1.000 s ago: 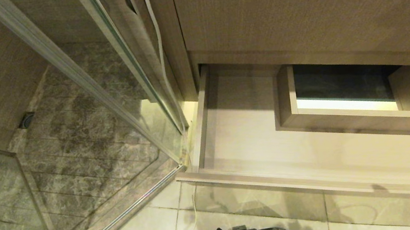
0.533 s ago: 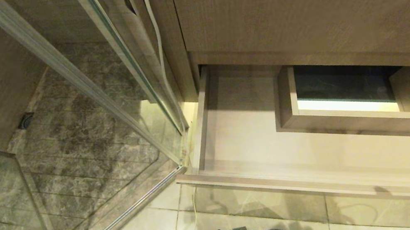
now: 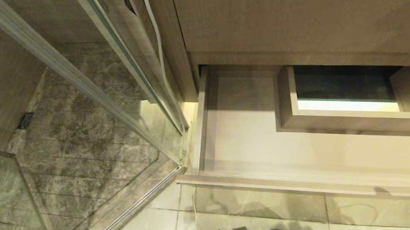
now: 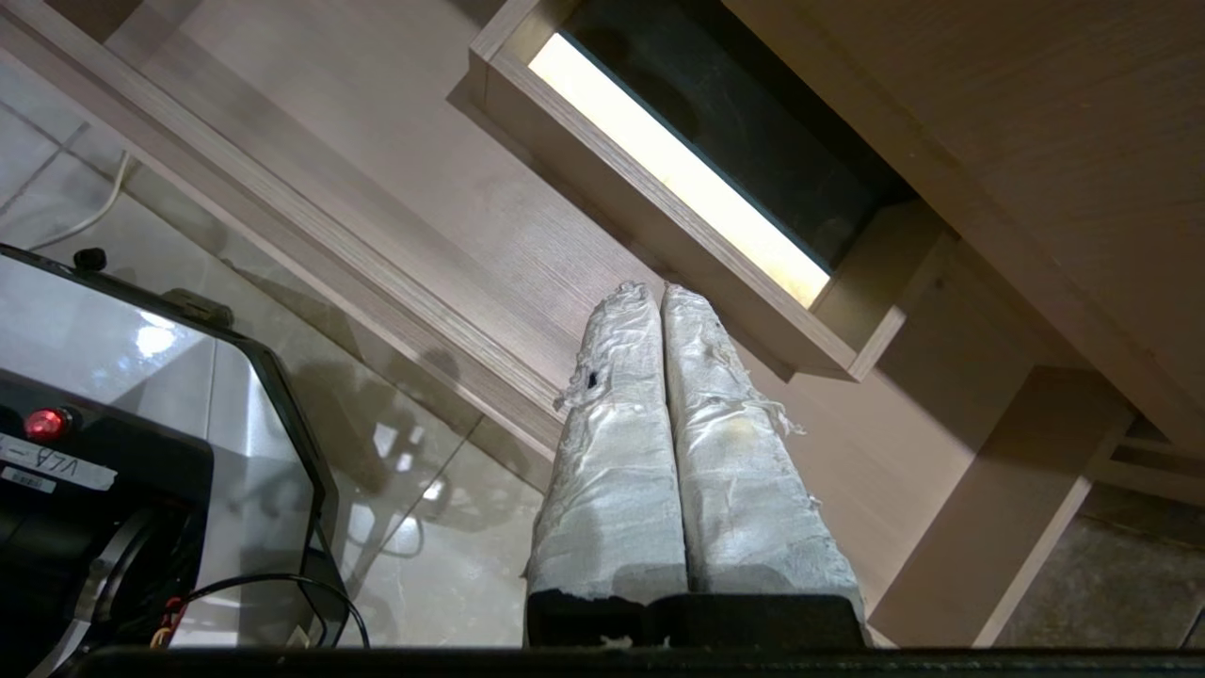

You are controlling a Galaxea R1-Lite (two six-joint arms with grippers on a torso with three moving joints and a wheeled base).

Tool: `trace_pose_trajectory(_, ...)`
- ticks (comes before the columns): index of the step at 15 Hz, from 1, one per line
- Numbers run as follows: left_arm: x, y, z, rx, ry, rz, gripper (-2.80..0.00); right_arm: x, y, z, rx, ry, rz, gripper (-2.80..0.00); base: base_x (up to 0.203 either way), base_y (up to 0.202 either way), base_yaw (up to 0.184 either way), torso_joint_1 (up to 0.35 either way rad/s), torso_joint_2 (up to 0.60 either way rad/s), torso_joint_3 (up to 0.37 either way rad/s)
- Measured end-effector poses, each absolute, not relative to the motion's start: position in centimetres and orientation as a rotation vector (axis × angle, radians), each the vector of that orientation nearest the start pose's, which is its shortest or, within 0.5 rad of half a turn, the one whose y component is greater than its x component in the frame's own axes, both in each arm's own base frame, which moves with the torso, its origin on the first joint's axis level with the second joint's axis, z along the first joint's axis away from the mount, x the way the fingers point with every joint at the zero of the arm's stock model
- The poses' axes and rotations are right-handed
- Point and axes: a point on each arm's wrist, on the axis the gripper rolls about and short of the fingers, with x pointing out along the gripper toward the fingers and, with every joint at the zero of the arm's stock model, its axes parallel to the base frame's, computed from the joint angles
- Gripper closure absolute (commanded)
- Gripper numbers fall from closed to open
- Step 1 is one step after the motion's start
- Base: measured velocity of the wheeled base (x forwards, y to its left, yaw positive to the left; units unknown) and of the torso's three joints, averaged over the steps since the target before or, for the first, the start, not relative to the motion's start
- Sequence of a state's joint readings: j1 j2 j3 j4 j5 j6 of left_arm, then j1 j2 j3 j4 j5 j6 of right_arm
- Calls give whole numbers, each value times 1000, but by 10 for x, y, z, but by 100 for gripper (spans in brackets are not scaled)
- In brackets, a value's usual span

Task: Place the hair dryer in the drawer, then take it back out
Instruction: Close the drawer

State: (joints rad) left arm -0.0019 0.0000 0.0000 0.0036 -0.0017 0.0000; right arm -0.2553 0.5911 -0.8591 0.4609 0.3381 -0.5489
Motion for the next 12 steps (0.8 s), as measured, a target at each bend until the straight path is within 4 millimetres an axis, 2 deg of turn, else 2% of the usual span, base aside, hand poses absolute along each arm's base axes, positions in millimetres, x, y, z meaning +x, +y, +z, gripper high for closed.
trace_pose_trajectory(6, -23, 0, 75, 0, 3, -4, 0, 1, 8, 267, -492, 154, 130, 0, 0, 0, 0, 18, 1, 17)
trace_pose_trajectory(12, -23, 0, 75, 0, 3, -4, 0, 3, 7, 259, -469, 206, 141, 0, 0, 0, 0, 2, 0, 5)
